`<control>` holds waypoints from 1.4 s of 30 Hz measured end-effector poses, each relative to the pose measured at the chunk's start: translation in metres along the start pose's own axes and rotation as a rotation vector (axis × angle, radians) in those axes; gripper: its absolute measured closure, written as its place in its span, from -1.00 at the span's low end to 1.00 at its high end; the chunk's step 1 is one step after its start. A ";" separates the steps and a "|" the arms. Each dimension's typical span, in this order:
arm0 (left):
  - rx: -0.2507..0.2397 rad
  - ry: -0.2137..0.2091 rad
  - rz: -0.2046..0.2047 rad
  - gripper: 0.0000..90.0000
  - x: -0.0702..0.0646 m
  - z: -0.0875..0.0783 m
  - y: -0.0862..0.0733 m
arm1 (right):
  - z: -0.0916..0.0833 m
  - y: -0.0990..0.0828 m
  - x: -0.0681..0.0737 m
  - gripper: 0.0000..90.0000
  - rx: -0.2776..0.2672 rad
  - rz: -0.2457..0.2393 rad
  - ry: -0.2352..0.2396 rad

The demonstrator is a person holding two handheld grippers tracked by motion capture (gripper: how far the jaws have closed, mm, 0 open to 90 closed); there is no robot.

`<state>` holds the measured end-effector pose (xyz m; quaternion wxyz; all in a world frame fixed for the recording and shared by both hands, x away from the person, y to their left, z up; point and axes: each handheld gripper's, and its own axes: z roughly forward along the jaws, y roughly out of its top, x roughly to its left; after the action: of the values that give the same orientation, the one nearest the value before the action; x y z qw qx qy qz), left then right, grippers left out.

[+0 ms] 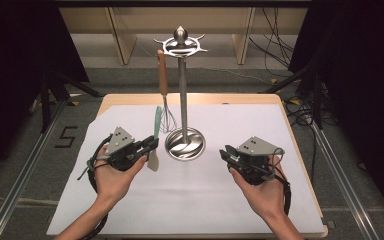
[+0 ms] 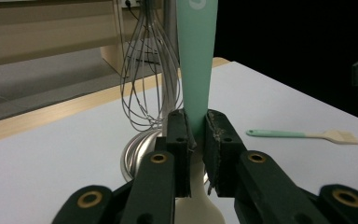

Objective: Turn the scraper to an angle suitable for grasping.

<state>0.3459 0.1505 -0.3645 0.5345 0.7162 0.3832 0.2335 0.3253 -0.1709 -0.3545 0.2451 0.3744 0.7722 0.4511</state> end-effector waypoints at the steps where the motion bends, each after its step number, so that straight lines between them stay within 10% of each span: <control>1: 0.000 0.000 0.000 0.78 0.000 0.000 0.000 | 0.000 0.000 0.000 0.65 0.000 0.000 0.000; 42: 0.043 -0.159 0.132 0.78 -0.067 0.051 0.001 | 0.012 0.040 0.014 0.57 -0.127 0.013 0.062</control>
<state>0.3444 0.0673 -0.3746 0.5313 0.7673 0.2965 0.2026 0.3399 -0.1412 -0.3253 0.2413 0.3489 0.7467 0.5124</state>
